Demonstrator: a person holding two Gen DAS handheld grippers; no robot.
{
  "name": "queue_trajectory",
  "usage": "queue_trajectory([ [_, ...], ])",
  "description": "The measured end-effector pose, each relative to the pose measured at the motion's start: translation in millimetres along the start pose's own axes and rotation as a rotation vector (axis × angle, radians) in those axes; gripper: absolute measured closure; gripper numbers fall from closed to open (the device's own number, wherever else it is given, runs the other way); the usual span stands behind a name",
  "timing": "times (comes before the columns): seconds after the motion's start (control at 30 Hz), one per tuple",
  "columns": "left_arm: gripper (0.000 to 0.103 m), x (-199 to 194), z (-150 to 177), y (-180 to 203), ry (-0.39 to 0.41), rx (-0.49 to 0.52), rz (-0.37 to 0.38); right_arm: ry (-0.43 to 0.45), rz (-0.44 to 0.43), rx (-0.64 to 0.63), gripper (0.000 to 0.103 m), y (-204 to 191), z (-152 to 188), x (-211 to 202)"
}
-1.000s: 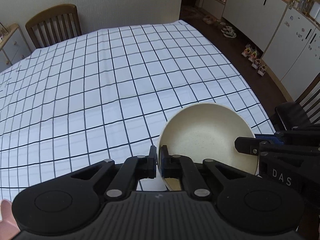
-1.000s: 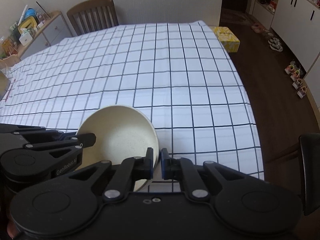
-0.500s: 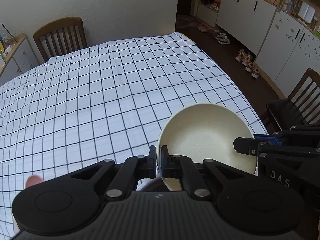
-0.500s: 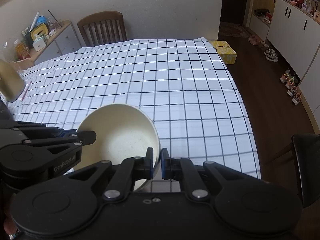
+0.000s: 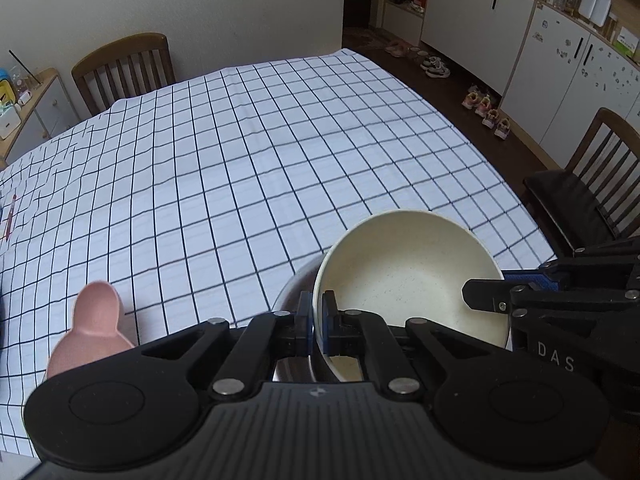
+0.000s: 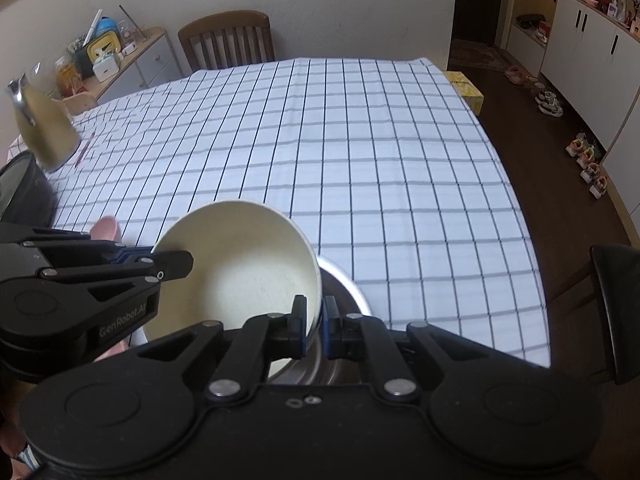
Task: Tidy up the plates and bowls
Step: 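Lift the cream bowl with both tools and carry it over the steel bowls, then lower the cream bowl into the pink-handled bowl and open both tools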
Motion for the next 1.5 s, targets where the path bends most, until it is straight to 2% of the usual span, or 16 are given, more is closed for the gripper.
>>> queue_trajectory([
  [0.3, 0.1, 13, 24, -1, -0.013, 0.018, -0.027, -0.007, 0.014, -0.017, 0.095, -11, 26, 8],
  [1.0, 0.099, 36, 26, 1, -0.025, 0.061, -0.058, -0.018, 0.031, -0.043, 0.094, -11, 33, 29],
  [1.17, 0.098, 41, 31, -4, -0.051, 0.018, -0.037, -0.022, 0.026, -0.045, 0.093, -13, 35, 30],
  [1.5, 0.097, 37, 33, -10, -0.067, -0.038, 0.008, -0.031, -0.006, -0.036, 0.083, -12, 34, 27],
])
Point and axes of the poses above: each gripper's, at about its wrist camera, not at the fingertips, and x roughly the way its jaws point, y to its right, z to its underside, the point moved 6 cm from there along x, roughly the way its jaws point, and after that the axes turned 9 degrees about z, right-handed, at the moved point
